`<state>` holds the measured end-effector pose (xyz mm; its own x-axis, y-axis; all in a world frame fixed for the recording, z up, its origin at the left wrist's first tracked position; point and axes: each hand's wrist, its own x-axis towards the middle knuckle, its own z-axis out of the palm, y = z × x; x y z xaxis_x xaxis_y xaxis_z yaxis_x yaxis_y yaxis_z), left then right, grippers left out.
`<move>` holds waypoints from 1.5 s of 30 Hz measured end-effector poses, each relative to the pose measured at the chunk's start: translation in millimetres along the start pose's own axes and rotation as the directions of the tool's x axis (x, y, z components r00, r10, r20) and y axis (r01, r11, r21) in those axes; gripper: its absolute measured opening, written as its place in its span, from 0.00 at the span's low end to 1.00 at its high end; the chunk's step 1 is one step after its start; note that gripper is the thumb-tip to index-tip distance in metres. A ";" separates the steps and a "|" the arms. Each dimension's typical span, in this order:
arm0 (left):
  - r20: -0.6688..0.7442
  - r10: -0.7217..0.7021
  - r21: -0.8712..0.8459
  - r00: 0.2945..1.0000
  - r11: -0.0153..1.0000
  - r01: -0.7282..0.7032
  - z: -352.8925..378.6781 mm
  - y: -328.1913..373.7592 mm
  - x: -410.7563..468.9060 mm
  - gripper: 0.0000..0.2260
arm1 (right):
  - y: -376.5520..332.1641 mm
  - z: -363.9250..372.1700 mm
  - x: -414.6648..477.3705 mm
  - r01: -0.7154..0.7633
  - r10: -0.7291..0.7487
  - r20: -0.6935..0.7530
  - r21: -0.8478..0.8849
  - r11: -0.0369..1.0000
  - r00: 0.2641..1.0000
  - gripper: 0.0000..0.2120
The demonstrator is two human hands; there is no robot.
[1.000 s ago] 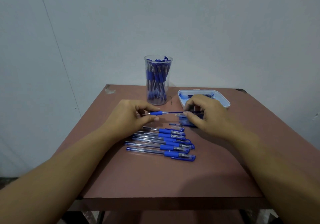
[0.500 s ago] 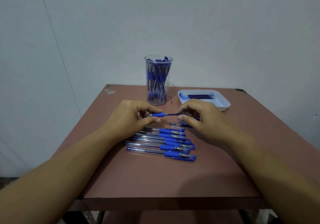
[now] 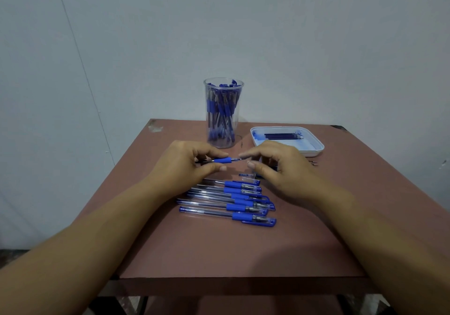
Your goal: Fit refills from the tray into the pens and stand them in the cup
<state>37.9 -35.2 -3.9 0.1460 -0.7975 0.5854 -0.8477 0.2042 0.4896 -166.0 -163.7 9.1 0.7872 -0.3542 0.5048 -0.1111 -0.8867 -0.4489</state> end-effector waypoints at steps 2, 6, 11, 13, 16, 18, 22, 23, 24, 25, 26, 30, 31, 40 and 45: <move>-0.009 -0.018 -0.009 1.000 1.000 0.018 -1.2 -1.6 0.3 0.11 | 3.9 -4.2 0.3 -0.042 0.042 -0.004 -0.010 0.999 0.999 0.12; -0.021 -0.031 -0.011 0.999 0.999 0.031 -2.0 -3.2 0.1 0.11 | 17.2 -14.3 -0.4 -0.097 0.108 0.079 -0.135 0.986 0.991 0.08; -0.014 -0.034 -0.013 0.999 0.999 0.034 -1.3 -4.7 0.3 0.11 | 15.6 -13.5 -0.7 -0.080 0.123 0.211 -0.203 0.976 0.970 0.10; -0.014 -0.037 -0.021 0.999 0.999 0.037 -1.4 -6.1 0.0 0.11 | 14.2 -10.9 -0.1 -0.053 0.109 0.231 -0.238 0.970 0.967 0.09; -0.007 -0.048 -0.017 0.999 0.999 0.048 -1.2 -7.6 -0.3 0.11 | 14.8 -9.1 1.5 -0.044 0.109 0.247 -0.254 0.966 0.963 0.09; -0.005 -0.050 -0.011 0.999 0.999 0.050 -1.3 -8.0 0.1 0.11 | 16.4 -8.6 1.9 -0.054 0.118 0.246 -0.252 0.966 0.962 0.09; 0.004 -0.045 -0.007 0.999 0.999 0.045 -1.5 -7.5 0.5 0.11 | 17.7 -9.3 2.9 -0.067 0.138 0.259 -0.264 0.962 0.956 0.08; 0.007 -0.045 -0.008 0.999 0.999 0.045 -1.4 -7.5 0.4 0.11 | 16.9 -9.6 3.1 -0.066 0.138 0.263 -0.267 0.961 0.955 0.07; 0.009 -0.047 -0.011 0.999 0.999 0.047 -1.2 -7.3 0.2 0.11 | 16.0 -9.8 3.3 -0.066 0.133 0.253 -0.260 0.964 0.958 0.06; 0.010 -0.048 -0.014 0.999 0.999 0.048 -1.1 -6.9 0.2 0.11 | 14.9 -9.6 3.1 -0.075 0.128 0.218 -0.234 0.969 0.968 0.05; 0.011 -0.048 -0.014 0.999 0.999 0.048 -1.0 -6.4 0.1 0.11 | 13.1 -9.3 2.6 -0.099 0.127 0.155 -0.181 0.979 0.980 0.04; 0.003 -0.048 -0.024 0.999 0.999 0.048 -0.8 -4.0 0.4 0.11 | 3.5 -5.8 0.9 -0.103 0.111 -0.070 0.101 0.990 0.991 0.10; 0.000 -0.047 -0.027 0.999 0.999 0.047 -0.7 -3.3 0.1 0.11 | 0.9 -4.2 1.0 -0.093 0.104 -0.075 0.141 0.986 0.992 0.11; 0.002 -0.010 -0.033 1.000 0.999 0.010 3.1 2.1 0.1 0.11 | -7.6 6.1 1.7 -0.062 0.071 -0.040 0.186 0.981 0.997 0.07; -0.004 -0.006 -0.056 1.000 0.998 0.006 4.3 4.6 -0.1 0.11 | -7.8 7.3 2.8 -0.029 0.034 -0.049 0.108 0.994 0.998 0.05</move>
<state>31.7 -36.6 -4.5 0.1531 -0.7964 0.5850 -0.8169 0.2311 0.5284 -158.5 -155.6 8.6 0.7521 -0.3985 0.5248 -0.0672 -0.8387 -0.5405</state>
